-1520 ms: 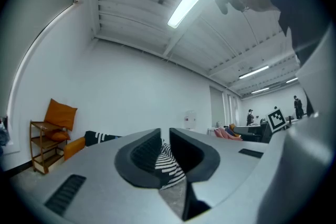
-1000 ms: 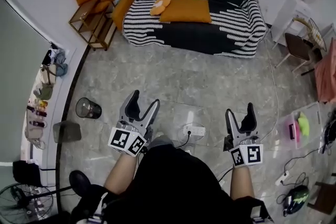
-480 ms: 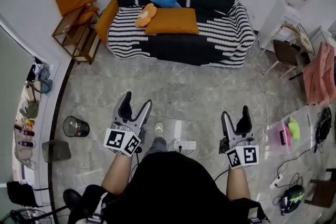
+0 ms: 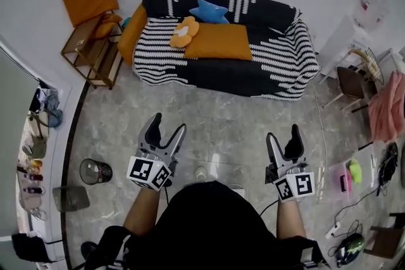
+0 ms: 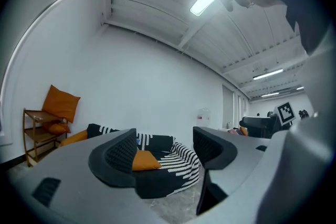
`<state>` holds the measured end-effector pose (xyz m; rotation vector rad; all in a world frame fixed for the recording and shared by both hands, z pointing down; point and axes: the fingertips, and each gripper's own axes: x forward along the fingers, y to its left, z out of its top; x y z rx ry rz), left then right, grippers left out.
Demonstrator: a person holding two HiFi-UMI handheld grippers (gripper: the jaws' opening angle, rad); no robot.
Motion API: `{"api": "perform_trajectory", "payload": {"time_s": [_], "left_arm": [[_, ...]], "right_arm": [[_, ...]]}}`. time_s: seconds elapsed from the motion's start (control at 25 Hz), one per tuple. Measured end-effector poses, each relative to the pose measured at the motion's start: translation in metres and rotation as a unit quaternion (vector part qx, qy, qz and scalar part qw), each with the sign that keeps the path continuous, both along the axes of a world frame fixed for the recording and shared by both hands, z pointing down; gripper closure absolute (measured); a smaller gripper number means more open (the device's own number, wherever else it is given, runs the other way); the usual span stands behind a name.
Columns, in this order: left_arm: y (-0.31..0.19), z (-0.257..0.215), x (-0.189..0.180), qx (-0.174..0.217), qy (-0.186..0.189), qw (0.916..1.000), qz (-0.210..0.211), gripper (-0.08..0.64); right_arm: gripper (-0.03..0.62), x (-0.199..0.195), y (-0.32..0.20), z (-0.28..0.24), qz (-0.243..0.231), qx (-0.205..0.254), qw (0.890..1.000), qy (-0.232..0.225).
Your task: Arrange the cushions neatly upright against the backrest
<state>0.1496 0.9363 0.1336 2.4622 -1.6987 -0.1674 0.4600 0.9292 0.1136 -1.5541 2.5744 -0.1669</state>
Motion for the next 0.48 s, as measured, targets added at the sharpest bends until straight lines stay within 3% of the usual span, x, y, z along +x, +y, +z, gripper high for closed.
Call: {"api": "perform_trajectory", "payload": {"time_s": [0.2, 0.48], "left_arm": [[-0.024, 0.004, -0.053, -0.008, 0.014, 0.9998, -0.008, 0.218], [-0.032, 0.022, -0.076, -0.029, 0.037, 0.9987, -0.016, 0.218]], "right_arm": [[0.228, -0.059, -0.039, -0.008, -0.016, 0.0, 1.0, -0.011], [0.229, -0.092, -0.074, -0.002, -0.035, -0.016, 0.999, 0.01]]}}
